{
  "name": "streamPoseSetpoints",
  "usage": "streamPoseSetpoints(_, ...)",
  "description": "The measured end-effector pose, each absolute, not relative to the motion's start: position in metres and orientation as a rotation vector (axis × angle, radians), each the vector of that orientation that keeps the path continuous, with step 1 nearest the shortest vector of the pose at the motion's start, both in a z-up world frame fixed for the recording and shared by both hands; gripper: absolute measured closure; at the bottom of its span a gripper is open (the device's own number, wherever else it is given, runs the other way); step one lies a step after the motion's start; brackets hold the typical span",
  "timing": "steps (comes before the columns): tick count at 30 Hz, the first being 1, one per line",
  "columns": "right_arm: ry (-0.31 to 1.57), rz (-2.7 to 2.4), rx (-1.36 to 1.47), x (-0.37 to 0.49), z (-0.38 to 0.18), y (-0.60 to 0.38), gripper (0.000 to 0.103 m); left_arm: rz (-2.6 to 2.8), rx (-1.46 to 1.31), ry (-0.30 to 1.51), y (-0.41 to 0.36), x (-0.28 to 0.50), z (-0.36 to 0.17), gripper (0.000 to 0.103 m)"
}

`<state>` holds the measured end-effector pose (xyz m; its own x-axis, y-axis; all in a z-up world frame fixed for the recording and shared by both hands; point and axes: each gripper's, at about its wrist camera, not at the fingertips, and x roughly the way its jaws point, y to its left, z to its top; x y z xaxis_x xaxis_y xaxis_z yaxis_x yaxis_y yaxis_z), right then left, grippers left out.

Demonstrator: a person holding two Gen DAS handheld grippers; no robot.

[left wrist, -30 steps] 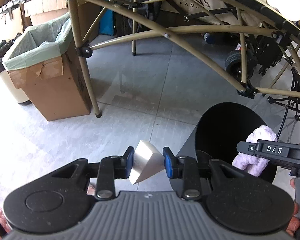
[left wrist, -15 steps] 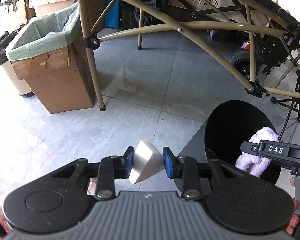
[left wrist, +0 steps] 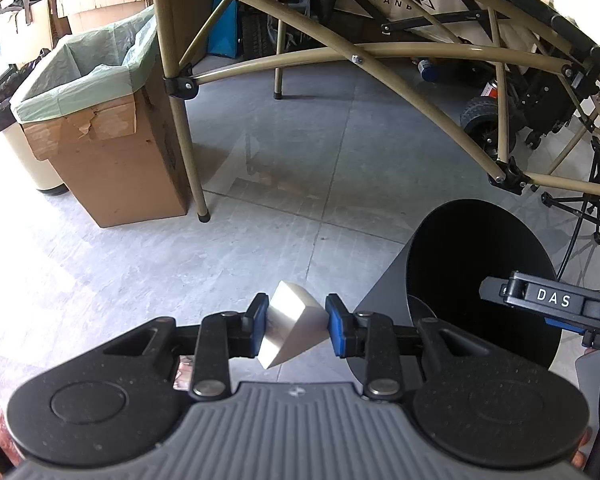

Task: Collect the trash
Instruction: 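Lower the left tool into the bin and open it to drop the wedge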

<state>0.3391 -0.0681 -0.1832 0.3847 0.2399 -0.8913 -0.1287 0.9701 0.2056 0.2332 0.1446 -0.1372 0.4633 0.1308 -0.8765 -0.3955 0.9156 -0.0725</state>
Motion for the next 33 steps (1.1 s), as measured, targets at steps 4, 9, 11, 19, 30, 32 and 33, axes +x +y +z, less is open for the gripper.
streamPoseSetpoints(4, 1.150, 0.238, 0.108, 0.339, -0.182, -0.069, 0.000, 0.328, -0.280, 1.042, 0.143, 0.234, -0.137, 0.072)
streamPoseSetpoints(9, 1.144, 0.244, 0.109, 0.337, -0.179, -0.070, 0.000, 0.324, -0.274, 1.040, 0.139, 0.235, -0.136, 0.072)
streamPoseSetpoints(11, 1.141, 0.249, 0.110, 0.337, -0.177, -0.072, 0.000, 0.322, -0.271, 1.040, 0.138, 0.236, -0.136, 0.072)
streamPoseSetpoints(19, 1.115, 0.251, 0.122, 0.332, -0.167, -0.083, 0.000, 0.297, -0.259, 1.034, 0.127, 0.239, -0.132, 0.072)
streamPoseSetpoints(30, 1.058, 0.219, 0.159, 0.324, -0.150, -0.116, 0.000, 0.229, -0.218, 1.027, 0.088, 0.251, -0.125, 0.072)
streamPoseSetpoints(32, 1.045, 0.212, 0.167, 0.322, -0.146, -0.125, 0.000, 0.216, -0.211, 1.024, 0.079, 0.254, -0.124, 0.072)
streamPoseSetpoints(33, 1.039, 0.208, 0.172, 0.322, -0.144, -0.129, 0.000, 0.209, -0.208, 1.023, 0.075, 0.255, -0.124, 0.071)
